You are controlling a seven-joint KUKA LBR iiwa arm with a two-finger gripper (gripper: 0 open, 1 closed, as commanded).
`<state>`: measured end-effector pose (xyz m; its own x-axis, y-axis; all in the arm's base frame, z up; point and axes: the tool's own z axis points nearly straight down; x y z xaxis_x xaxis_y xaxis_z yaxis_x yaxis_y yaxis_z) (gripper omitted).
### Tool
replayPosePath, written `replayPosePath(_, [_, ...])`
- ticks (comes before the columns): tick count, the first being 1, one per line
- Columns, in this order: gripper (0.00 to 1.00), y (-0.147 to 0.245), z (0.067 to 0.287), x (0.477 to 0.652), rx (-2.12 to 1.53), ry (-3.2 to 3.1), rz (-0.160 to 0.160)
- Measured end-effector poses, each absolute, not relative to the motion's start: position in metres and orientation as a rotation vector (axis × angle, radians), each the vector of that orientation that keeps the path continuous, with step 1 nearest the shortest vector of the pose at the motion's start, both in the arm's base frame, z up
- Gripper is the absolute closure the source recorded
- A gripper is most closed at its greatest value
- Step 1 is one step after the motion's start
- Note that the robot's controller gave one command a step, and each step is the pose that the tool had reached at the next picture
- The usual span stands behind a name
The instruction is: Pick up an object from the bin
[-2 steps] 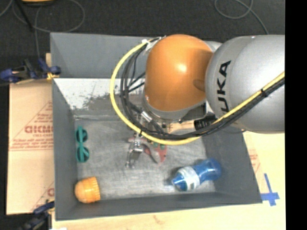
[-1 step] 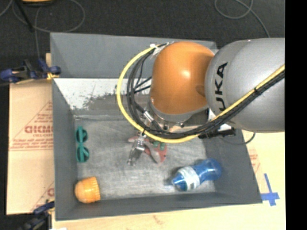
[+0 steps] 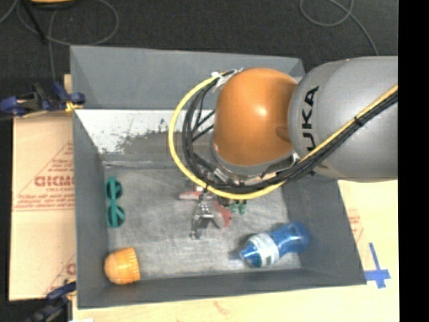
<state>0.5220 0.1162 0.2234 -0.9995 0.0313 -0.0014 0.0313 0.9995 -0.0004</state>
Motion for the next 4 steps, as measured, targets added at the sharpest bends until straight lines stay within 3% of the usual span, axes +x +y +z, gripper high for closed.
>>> replayPosePath(1, [0.0,0.109,0.22,0.524,0.352,3.119,0.002])
replayPosePath(2, [0.0,0.101,0.167,0.559,0.585,3.077,0.005])
replayPosePath(3, [0.0,0.084,0.118,0.575,0.202,3.131,-0.001])
replayPosePath(4, [1.0,0.058,0.095,0.592,0.921,3.0,0.003])
